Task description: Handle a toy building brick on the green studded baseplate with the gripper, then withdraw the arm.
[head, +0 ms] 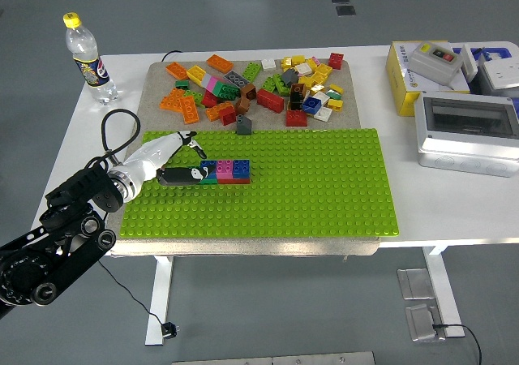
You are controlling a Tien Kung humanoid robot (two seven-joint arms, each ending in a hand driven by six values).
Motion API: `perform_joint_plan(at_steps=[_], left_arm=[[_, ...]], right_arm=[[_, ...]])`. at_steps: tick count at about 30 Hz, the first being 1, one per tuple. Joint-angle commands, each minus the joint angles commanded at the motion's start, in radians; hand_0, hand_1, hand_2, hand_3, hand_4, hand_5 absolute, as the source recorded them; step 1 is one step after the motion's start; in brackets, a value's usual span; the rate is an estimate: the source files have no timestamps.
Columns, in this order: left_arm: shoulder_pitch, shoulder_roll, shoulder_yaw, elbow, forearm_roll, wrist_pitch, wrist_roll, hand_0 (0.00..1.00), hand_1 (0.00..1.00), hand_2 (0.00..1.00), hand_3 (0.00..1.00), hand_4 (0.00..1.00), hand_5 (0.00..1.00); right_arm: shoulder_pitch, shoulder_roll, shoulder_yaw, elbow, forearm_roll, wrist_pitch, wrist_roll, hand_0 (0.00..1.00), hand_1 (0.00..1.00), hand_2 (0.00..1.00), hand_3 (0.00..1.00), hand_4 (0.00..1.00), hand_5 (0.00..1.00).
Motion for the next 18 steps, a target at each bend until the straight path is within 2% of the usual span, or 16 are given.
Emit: perform_joint_plan(at_steps=[5,6,9,11,12,17,18], left_arm=[[-0.001,0.008,-0.025,-0.013,0.010,-0.002,0.001,0.998,0.959,0.965,0.657,0.716,0.570],[-0.002,0.008,-0.027,-0.014,0.011,-0.002,0.002,0.998,0.957,0.960,0.659,0.715,0.569],[-0.008,0.016,-0.035,-0.023,0.016,-0.006,0.004,0.998,0.957,0.960,0.659,0.715,0.569],[-0.020,0.021,-0.031,-0.025,0.019,-0.010,0.007,0.998,0.957,0.960,0.659,0.715,0.569],[-0.023,0.022,-0.030,-0.025,0.020,-0.011,0.008,0.998,0.955,0.957,0.665,0.714,0.569],[-0.046,0.024,-0.012,-0.021,0.024,-0.017,0.013,0.998,0.955,0.957,0.665,0.714,0.569],[-0.050,0.023,-0.010,-0.020,0.026,-0.019,0.016,0.998,0.953,0.957,0.666,0.714,0.569]], right_arm=[[-0.007,0.015,-0.013,-0.004,0.012,-0.008,0.000,0.716,0.696,0.749,0.721,0.541,0.733],[-0.008,0.017,-0.013,-0.004,0.012,-0.009,0.000,0.716,0.704,0.760,0.717,0.524,0.776],[-0.011,0.029,0.003,-0.005,-0.010,-0.017,-0.008,0.716,0.704,0.760,0.717,0.524,0.776],[-0.015,0.043,-0.010,-0.004,-0.004,-0.029,-0.012,0.716,0.704,0.760,0.717,0.524,0.776],[-0.016,0.046,-0.012,-0.003,-0.004,-0.032,-0.013,0.716,0.702,0.758,0.716,0.491,0.817],[-0.020,0.069,-0.037,0.000,0.002,-0.054,-0.033,0.716,0.702,0.758,0.716,0.491,0.817],[-0.021,0.073,-0.045,0.001,0.005,-0.057,-0.038,0.705,0.690,0.753,0.709,0.427,0.857]])
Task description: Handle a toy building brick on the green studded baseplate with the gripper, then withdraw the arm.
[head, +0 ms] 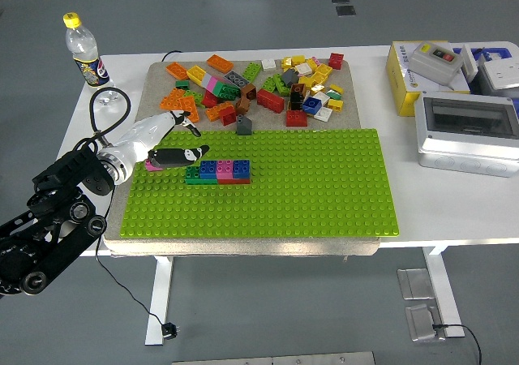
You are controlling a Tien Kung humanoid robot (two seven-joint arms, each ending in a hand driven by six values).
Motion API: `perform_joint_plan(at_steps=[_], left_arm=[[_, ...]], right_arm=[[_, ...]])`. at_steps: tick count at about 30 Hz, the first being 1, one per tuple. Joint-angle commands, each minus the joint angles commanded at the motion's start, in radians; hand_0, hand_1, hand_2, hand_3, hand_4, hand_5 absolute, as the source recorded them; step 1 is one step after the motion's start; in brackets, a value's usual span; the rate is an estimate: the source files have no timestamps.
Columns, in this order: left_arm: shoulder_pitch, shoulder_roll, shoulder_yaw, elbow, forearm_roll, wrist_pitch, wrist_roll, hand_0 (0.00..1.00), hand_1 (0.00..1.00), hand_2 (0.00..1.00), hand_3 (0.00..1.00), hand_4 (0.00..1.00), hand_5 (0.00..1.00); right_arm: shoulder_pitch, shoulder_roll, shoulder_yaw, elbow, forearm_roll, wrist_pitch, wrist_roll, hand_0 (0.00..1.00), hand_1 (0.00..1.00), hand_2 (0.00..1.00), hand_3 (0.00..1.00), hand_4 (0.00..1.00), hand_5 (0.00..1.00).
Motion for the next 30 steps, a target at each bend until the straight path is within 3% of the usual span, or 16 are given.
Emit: perform_joint_plan(at_steps=[13,22,23,24,29,30], left_arm=[[-0.033,0.001,0.018,0.007,0.011,-0.010,0.007,0.998,0.950,0.954,0.698,0.713,0.565],[-0.017,0.000,-0.003,0.019,0.016,0.001,-0.007,0.998,0.950,0.953,0.748,0.714,0.559],[-0.012,0.002,-0.007,0.021,0.017,0.005,-0.011,0.998,0.950,0.953,0.748,0.714,0.559],[-0.009,0.003,-0.010,0.022,0.018,0.008,-0.015,0.998,0.933,0.938,0.809,0.699,0.517],[0.014,0.021,-0.026,0.030,0.030,0.027,-0.036,0.998,0.933,0.938,0.809,0.699,0.517],[0.016,0.024,-0.028,0.032,0.035,0.030,-0.039,0.998,0.931,0.936,0.818,0.660,0.444]], right_arm=[[-0.002,0.029,-0.017,0.010,-0.025,-0.007,-0.030,0.703,0.678,0.745,0.704,0.405,0.856],[0.007,-0.002,0.001,0.011,-0.028,-0.013,-0.009,0.703,0.685,0.742,0.710,0.453,0.820],[0.008,-0.007,0.003,0.011,-0.027,-0.015,-0.006,0.703,0.685,0.742,0.710,0.453,0.820],[0.008,-0.011,0.005,0.011,-0.025,-0.015,-0.004,0.702,0.690,0.743,0.712,0.469,0.815],[0.004,-0.027,0.000,0.010,0.005,-0.016,-0.003,0.702,0.690,0.743,0.712,0.469,0.815],[0.004,-0.029,-0.003,0.009,0.011,-0.016,-0.003,0.704,0.698,0.755,0.715,0.470,0.827]])
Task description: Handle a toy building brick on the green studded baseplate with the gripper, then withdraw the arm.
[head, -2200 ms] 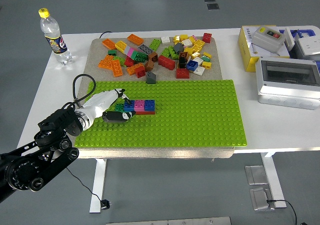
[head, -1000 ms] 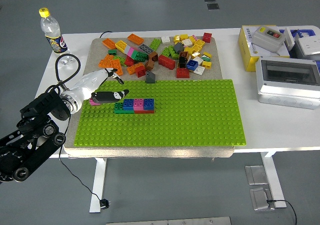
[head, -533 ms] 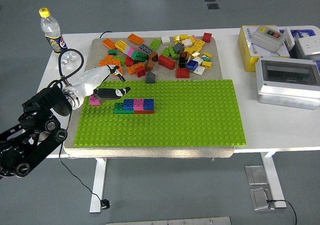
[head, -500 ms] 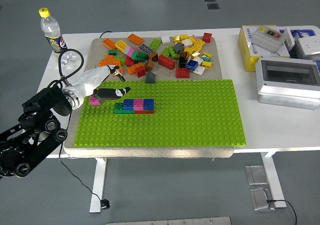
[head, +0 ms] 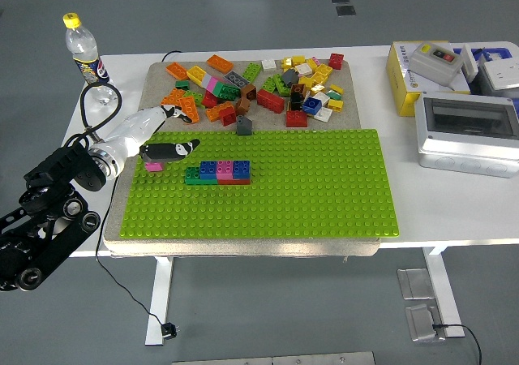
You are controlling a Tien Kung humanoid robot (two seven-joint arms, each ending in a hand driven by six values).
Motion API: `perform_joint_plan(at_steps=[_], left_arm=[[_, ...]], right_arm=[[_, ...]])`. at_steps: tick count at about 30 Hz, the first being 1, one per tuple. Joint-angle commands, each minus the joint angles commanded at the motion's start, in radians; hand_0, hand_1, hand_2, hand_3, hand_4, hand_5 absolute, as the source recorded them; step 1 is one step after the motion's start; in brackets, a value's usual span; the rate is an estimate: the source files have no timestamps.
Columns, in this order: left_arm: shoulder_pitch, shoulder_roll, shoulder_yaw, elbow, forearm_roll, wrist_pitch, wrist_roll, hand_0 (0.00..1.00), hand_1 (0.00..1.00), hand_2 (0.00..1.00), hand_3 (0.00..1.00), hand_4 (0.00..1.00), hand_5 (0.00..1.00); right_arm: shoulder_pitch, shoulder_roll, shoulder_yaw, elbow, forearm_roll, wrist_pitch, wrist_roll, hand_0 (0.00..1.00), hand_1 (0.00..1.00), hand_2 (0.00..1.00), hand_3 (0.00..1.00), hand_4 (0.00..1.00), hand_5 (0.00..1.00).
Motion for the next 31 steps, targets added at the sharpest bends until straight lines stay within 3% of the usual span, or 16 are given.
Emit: perform_joint_plan(at_steps=[15,22,31], left_arm=[[0.049,0.085,-0.007,0.066,0.028,0.023,-0.026,0.998,0.932,0.936,0.823,0.627,0.399],[0.071,0.095,-0.016,0.100,0.045,0.051,-0.041,0.998,0.932,0.936,0.822,0.617,0.388],[0.034,0.080,0.021,0.164,0.058,0.077,-0.062,0.998,0.931,0.940,0.822,0.590,0.352]], right_arm=[[0.002,-0.026,-0.048,-0.015,0.066,0.004,-0.005,0.703,0.697,0.757,0.715,0.468,0.823],[0.003,-0.030,-0.027,-0.015,0.040,0.001,-0.007,0.702,0.696,0.755,0.715,0.471,0.813],[0.007,-0.028,0.039,-0.015,-0.038,-0.001,-0.020,0.702,0.697,0.756,0.717,0.478,0.816]])
